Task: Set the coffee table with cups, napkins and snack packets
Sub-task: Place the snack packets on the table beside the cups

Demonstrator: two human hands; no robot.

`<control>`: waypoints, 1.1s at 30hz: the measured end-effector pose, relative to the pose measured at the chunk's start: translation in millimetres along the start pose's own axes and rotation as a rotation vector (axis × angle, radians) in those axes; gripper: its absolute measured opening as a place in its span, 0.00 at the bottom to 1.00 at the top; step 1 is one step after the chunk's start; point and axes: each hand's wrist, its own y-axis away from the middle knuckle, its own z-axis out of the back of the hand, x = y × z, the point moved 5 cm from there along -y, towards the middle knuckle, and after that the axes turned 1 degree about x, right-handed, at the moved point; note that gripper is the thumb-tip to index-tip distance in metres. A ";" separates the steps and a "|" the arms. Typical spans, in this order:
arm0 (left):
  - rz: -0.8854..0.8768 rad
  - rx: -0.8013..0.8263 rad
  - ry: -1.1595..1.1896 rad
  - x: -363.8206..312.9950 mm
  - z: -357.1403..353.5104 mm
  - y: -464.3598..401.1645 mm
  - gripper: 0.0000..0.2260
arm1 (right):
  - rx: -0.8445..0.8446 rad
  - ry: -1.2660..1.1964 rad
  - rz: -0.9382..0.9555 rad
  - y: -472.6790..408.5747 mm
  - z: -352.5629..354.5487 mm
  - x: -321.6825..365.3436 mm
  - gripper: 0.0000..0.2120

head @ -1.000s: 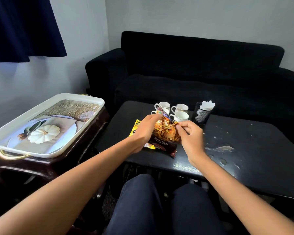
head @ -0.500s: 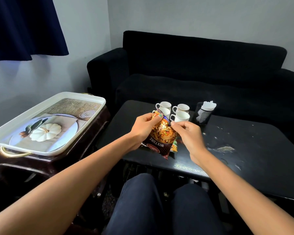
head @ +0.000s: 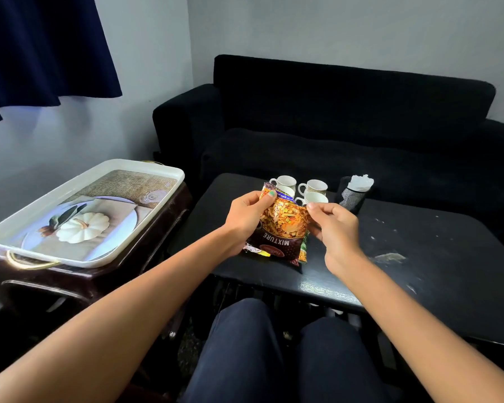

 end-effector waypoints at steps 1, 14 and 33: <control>0.004 -0.001 0.001 0.4 -0.7 0.0 0.12 | -0.030 -0.019 -0.003 0.2 0.1 -0.4 0.05; 0.058 -0.019 0.029 3.0 -8.6 0.8 0.11 | -0.297 -0.057 0.117 0.4 2.5 -1.0 0.09; -0.169 -0.003 -0.231 -3.3 -6.6 2.0 0.08 | 0.305 0.426 0.166 -5.3 -8.7 13.5 0.11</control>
